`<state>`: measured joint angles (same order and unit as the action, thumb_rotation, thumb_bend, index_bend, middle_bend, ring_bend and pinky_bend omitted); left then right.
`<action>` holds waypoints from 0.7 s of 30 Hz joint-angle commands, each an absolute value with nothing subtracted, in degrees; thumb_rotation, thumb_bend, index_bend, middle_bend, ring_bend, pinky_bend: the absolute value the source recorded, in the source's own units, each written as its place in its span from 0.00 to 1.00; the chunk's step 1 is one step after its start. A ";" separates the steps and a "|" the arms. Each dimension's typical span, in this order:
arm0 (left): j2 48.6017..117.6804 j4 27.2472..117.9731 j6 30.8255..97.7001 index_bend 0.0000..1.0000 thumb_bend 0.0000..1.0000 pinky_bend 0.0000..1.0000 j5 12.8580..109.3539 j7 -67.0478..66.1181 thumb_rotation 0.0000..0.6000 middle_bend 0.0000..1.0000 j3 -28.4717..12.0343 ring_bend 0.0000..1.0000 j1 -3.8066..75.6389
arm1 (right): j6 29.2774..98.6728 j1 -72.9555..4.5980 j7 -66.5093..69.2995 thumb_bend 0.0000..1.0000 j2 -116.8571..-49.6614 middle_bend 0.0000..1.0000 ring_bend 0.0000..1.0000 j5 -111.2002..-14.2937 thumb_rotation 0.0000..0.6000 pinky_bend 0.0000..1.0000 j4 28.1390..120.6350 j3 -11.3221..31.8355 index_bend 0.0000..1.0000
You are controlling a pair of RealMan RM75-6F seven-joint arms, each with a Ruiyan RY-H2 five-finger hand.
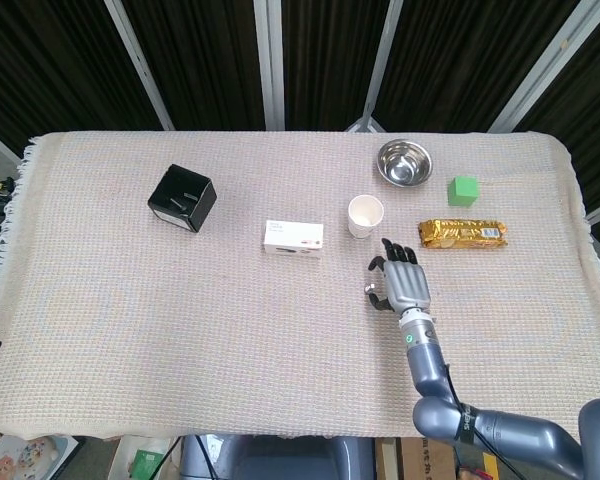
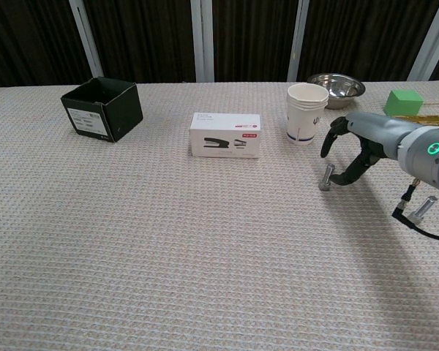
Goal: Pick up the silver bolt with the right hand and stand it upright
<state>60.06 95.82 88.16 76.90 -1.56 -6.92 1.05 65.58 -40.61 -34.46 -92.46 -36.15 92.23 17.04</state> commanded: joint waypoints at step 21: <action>59.74 96.55 89.26 0.17 0.04 0.01 78.14 -0.87 1.00 0.11 -6.42 0.01 0.38 | 87.14 -10.94 -6.78 0.28 -53.25 0.00 0.00 -75.95 1.00 0.00 117.45 4.63 0.31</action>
